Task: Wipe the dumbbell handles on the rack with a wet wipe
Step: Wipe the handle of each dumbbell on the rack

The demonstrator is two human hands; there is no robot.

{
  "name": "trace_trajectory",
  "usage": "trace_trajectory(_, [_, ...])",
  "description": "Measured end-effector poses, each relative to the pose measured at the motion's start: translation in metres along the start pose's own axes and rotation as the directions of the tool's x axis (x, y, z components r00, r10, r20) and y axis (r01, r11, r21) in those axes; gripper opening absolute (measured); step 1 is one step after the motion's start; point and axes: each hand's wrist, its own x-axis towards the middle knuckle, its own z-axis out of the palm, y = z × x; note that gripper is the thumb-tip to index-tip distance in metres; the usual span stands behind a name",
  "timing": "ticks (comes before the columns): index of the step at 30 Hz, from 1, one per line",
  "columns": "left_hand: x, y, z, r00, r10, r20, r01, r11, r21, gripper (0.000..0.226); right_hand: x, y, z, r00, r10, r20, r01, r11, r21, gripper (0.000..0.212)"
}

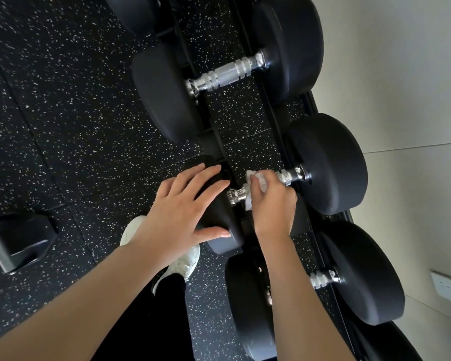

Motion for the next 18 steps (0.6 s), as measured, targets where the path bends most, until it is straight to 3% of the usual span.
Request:
trace_trajectory(3, [0.000,0.000,0.000,1.000,-0.003,0.007,0.003,1.000,-0.009,0.078,0.016,0.003,-0.015,0.996,0.064,-0.058,-0.069,0.994,-0.090,0.022])
trace_trajectory(8, [-0.001,0.000,0.000,1.000,-0.001,0.004,0.001,1.000,-0.009,0.078,0.027,0.010,-0.018,0.953,0.124,-0.278,-0.158,0.982,-0.103,0.022])
trace_trajectory(15, [0.000,-0.001,-0.001,1.000,0.001,0.017,-0.001,1.000,-0.018,0.078,0.019,0.011,-0.011,0.891,0.108,-0.440,-0.112,0.994,0.018,0.014])
trace_trajectory(18, [-0.001,-0.001,0.000,1.000,0.001,0.021,-0.001,1.000,-0.025,0.078,0.013,0.013,-0.009,0.900,0.092,-0.426,-0.069,0.995,0.069,0.019])
